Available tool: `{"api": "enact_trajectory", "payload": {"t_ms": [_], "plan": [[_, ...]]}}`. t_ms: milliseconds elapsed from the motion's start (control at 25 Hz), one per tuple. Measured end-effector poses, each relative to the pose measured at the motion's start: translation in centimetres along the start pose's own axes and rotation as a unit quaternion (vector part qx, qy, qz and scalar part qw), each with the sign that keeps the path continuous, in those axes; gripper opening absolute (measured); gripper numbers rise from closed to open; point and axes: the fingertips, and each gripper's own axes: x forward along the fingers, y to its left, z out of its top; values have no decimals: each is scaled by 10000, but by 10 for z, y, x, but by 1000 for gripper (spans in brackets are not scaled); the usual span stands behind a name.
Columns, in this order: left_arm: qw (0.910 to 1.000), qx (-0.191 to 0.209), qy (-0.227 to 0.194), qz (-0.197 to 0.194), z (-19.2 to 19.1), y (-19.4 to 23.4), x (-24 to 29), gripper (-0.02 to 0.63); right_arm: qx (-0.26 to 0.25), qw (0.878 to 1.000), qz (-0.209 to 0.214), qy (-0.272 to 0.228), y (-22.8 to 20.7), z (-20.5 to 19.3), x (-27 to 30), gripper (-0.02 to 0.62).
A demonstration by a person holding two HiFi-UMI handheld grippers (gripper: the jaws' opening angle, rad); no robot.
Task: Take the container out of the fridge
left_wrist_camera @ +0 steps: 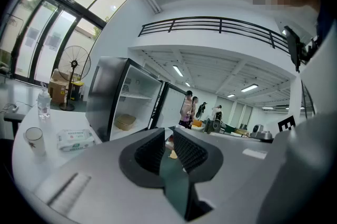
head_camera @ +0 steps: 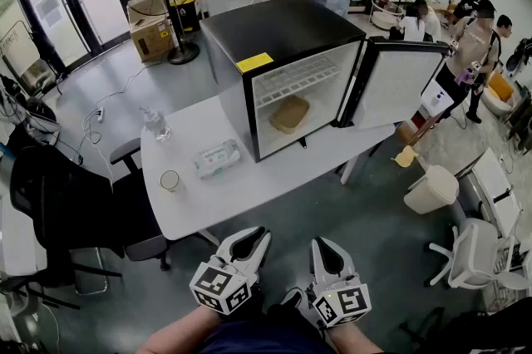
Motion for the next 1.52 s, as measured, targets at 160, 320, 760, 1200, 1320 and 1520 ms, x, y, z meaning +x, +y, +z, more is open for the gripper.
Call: {"api": "enact_trajectory", "payload": {"t_ms": [160, 320, 760, 1200, 1320, 1520], "plan": [[10000, 9, 6, -79, -4, -19, 0, 51, -202, 9997, -69, -81, -7, 12, -12, 6], [9994, 141, -25, -312, 2, -33, 3, 51, -279, 9991, -228, -225, -6, 22, -24, 6], [9976, 282, -187, -597, 20, -9, 7, 52, 1, 9973, -664, -299, -8, 21, -3, 6], [9939, 462, -154, -987, 30, 41, 5, 52, -287, 9930, -1128, -197, 19, 23, 39, 6], [9938, 416, -99, -1027, 27, 45, 11, 51, -264, 9926, -1181, -127, 16, 18, 43, 6], [9941, 394, 9, -1015, 23, 45, 32, 51, -102, 9953, -966, 24, 1, 10, 57, 6]]}}
